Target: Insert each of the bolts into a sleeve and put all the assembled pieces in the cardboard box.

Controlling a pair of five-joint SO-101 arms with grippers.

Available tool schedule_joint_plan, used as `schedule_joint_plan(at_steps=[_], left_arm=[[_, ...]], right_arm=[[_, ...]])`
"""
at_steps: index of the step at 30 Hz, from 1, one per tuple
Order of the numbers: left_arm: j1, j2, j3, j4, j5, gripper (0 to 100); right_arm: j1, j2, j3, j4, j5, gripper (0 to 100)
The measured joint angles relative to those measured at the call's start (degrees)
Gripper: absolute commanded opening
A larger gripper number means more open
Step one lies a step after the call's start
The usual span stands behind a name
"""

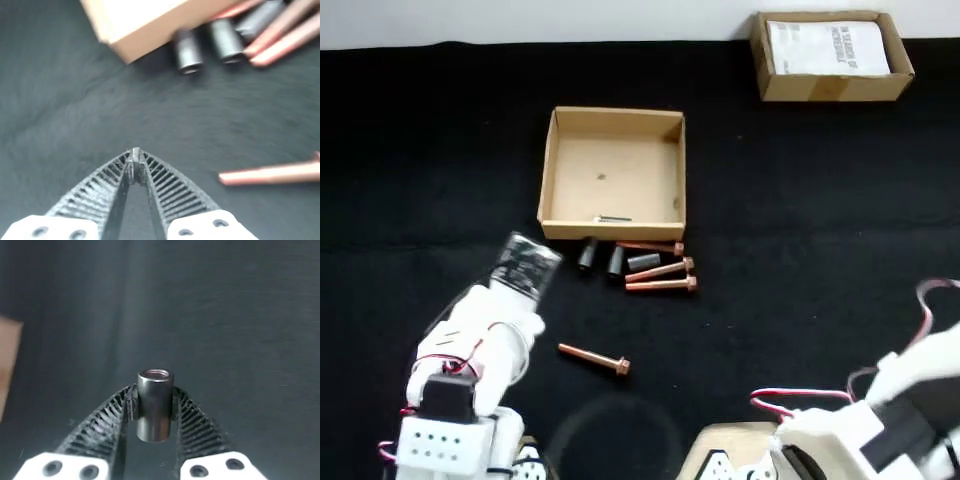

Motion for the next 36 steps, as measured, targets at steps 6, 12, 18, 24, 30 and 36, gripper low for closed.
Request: schedule_joint_plan(at_steps=[6, 12, 18, 24, 30, 36], left_arm=[[10.0, 12.7, -14.6, 9.5, -8.6, 2], [15.2, 38.0, -34.2, 15.6, -13.4, 2], [25.7, 63.4, -49.2, 23.0, -17.7, 2], [35.1, 78.1, -51.8, 26.5, -27.1, 2], [35.5, 83.7, -52.1, 26.9, -34.7, 3], [34.9, 87.6, -52.1, 26.9, -35.9, 11]], right_arm=[[13.5, -6.6, 22.2, -19.2, 2.0, 0.6], [22.7, -17.1, 50.9, -45.5, 7.9, 0.6], [27.3, -26.8, 80.9, -77.0, 14.2, 0.6], [27.7, -29.2, 102.2, -105.3, 18.7, 0.6], [27.7, -29.5, 106.8, -118.4, 19.8, 0.6], [27.2, -29.7, 106.8, -119.6, 20.7, 0.6]])
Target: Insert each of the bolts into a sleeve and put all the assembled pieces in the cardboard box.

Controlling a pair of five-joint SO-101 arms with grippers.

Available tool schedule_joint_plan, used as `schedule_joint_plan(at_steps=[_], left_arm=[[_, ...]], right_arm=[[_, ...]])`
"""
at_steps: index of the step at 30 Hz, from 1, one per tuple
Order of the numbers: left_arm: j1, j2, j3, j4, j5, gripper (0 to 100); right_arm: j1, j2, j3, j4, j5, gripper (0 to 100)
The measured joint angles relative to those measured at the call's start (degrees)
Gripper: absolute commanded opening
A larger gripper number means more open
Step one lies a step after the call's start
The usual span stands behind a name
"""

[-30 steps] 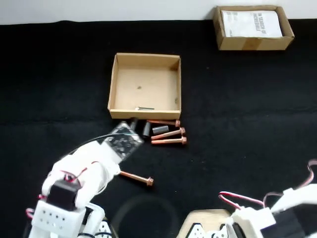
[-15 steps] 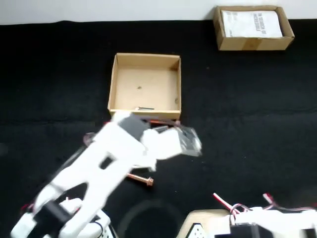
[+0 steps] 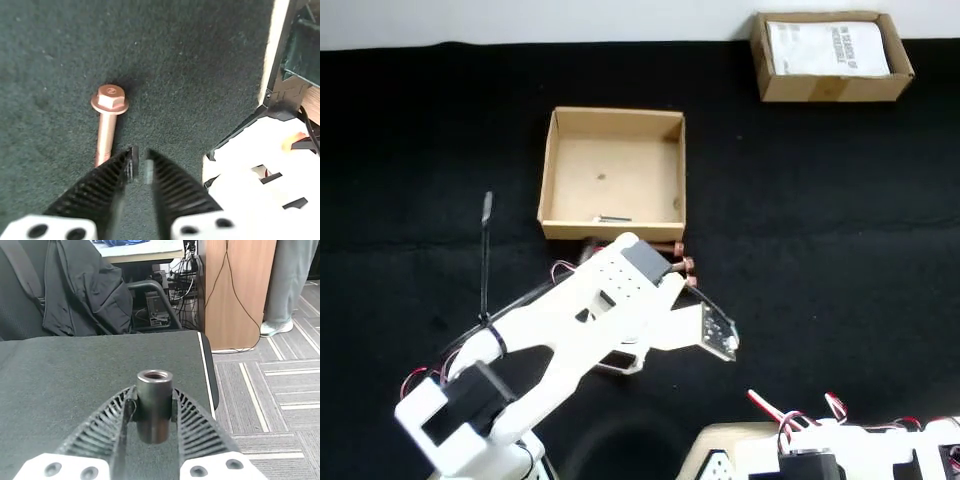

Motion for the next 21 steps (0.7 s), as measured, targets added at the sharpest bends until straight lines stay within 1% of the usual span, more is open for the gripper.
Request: schedule_joint_plan(at_steps=[2, 8, 21], left_arm=[[-1.0, 0.4, 0.0, -0.2, -0.4, 11], [-4.2, 2.5, -0.2, -4.4, -1.9, 11], [-4.1, 11.7, -0.4, -12.0, -2.0, 11]], right_arm=[[-0.4, 0.0, 0.0, 0.0, 0.0, 0.6], [-1.1, 0.0, -0.7, 0.0, 0.0, 0.6], [-1.2, 0.0, -5.7, 0.0, 0.0, 0.6]])
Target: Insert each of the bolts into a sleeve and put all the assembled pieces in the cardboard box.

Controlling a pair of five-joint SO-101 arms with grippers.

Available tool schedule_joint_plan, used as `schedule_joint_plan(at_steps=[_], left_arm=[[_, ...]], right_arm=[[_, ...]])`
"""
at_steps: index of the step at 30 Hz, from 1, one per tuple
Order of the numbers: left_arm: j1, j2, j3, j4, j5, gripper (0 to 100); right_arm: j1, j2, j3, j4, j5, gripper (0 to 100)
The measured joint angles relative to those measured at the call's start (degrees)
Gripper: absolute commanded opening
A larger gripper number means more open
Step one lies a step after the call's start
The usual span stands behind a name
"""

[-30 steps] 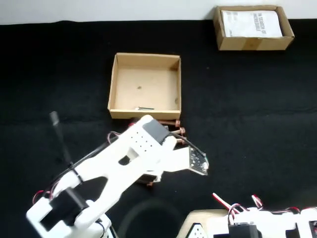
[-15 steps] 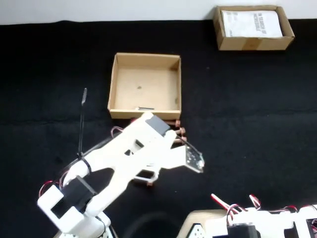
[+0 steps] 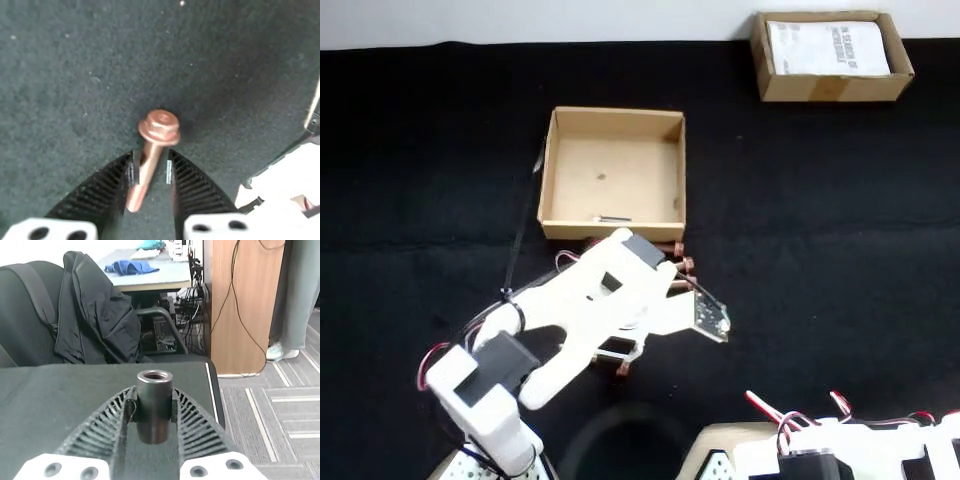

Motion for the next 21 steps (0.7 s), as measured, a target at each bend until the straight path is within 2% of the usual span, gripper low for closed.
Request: schedule_joint_plan(at_steps=[6, 10, 21], left_arm=[[0.0, 3.3, -2.7, -1.6, 0.2, 11], [0.5, 3.3, -3.9, -3.8, 3.4, 0], [3.1, 3.3, -3.9, -5.2, 12.9, 1]], right_arm=[[-1.0, 0.0, -0.4, 0.0, 1.1, 0.6], [-1.9, 0.0, -0.4, 0.0, 1.7, 0.6], [-4.0, 0.0, 2.7, 0.0, 2.1, 0.6]])
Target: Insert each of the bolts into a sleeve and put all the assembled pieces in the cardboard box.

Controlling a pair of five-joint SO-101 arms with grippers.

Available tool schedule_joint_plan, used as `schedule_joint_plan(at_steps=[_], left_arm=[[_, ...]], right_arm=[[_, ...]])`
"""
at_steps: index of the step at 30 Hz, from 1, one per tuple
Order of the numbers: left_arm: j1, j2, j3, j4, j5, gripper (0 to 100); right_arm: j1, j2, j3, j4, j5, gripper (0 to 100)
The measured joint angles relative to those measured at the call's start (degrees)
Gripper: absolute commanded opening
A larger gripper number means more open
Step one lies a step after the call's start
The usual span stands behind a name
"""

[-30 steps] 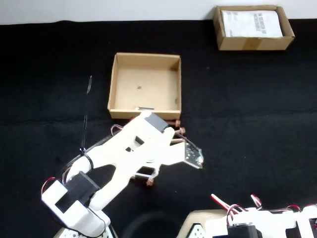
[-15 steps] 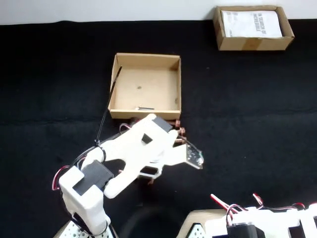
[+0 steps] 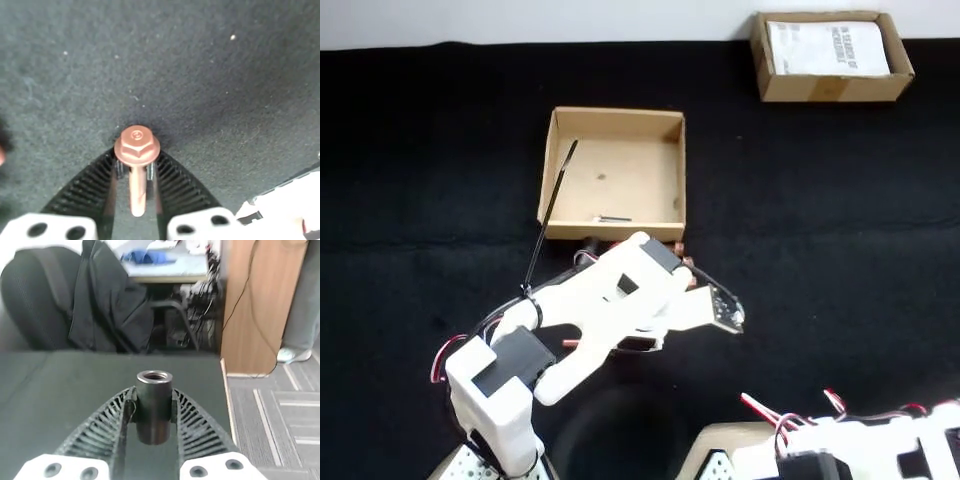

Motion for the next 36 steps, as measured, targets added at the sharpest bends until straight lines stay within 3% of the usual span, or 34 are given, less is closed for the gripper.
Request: schedule_joint_plan(at_steps=[9, 16, 19, 23, 30, 33, 36], left_arm=[[-1.2, -3.6, -4.3, 0.8, 11.0, 1], [-7.9, -16.2, -14.5, 4.4, 27.3, 1], [-10.1, -22.7, -16.3, 4.4, 30.3, 1], [-9.8, -32.4, -13.4, 4.1, 34.5, 1], [-9.8, -54.9, 4.9, -11.3, 36.9, 1], [-9.6, -66.2, 16.4, -20.9, 36.9, 1], [-9.8, -76.5, 29.4, -32.6, 36.9, 1]], right_arm=[[-10.9, -2.2, 11.5, 0.0, 0.0, 0.6], [-28.2, -19.5, 20.1, 1.3, 0.1, 0.6], [-38.2, -30.4, 20.5, 8.8, 0.0, 0.6], [-51.8, -46.2, 21.0, 26.3, -3.5, 0.6], [-80.0, -67.8, 18.9, 62.7, -8.8, 0.6], [-88.5, -68.3, 18.8, 69.0, -9.1, 0.6], [-92.4, -68.4, 18.7, 70.3, -8.8, 0.6]])
